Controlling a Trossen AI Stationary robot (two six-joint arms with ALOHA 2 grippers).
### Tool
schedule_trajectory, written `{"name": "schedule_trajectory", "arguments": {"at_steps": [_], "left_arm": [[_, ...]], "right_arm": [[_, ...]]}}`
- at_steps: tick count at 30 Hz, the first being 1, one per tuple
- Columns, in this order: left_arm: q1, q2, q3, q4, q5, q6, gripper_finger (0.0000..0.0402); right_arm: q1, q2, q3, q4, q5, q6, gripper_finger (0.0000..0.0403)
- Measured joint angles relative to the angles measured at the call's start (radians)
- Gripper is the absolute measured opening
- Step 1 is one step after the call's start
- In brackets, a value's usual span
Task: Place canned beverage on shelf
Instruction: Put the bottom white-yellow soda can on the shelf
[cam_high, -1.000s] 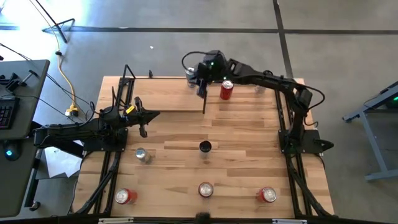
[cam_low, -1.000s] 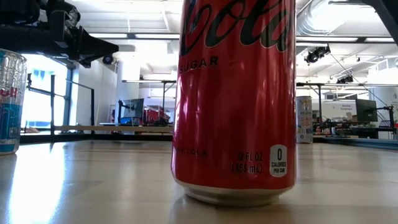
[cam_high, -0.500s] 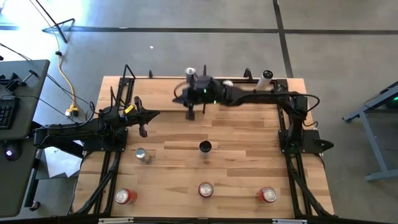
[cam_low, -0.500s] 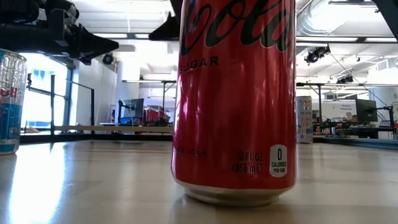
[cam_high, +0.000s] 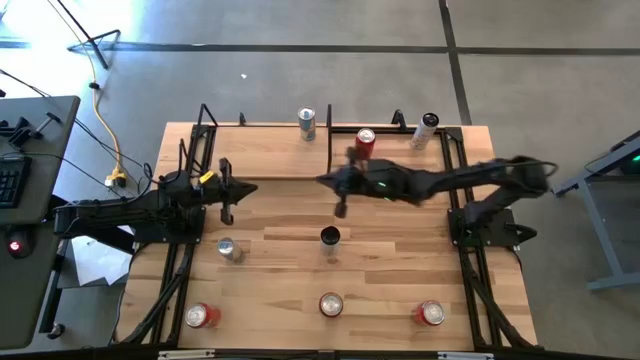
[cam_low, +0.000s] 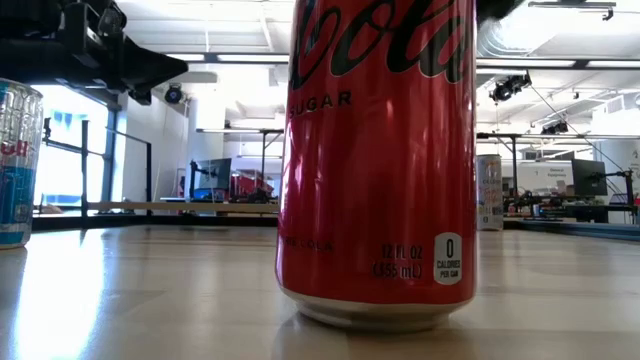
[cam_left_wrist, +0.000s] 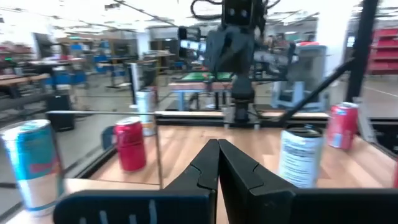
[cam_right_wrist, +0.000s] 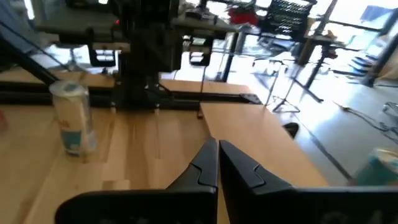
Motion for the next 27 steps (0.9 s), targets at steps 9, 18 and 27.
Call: {"name": "schedule_trajectory", "arguments": {"at_steps": [9, 18, 27], "left_arm": [[0.000, 0.022, 0.000, 0.005, 0.008, 0.046, 0.0000], [0.000, 0.131, 0.000, 0.055, 0.001, 0.054, 0.0000], [0.000, 0.201, 0.000, 0.077, -0.008, 0.016, 0.0000]], "right_arm": [[0.103, -0.295, -0.326, -0.015, 0.137, 0.137, 0.0000], [0.117, -0.353, -0.516, 0.083, 0.136, 0.190, 0.0000], [0.110, -0.346, -0.527, 0.118, 0.078, 0.184, 0.0002]]}}
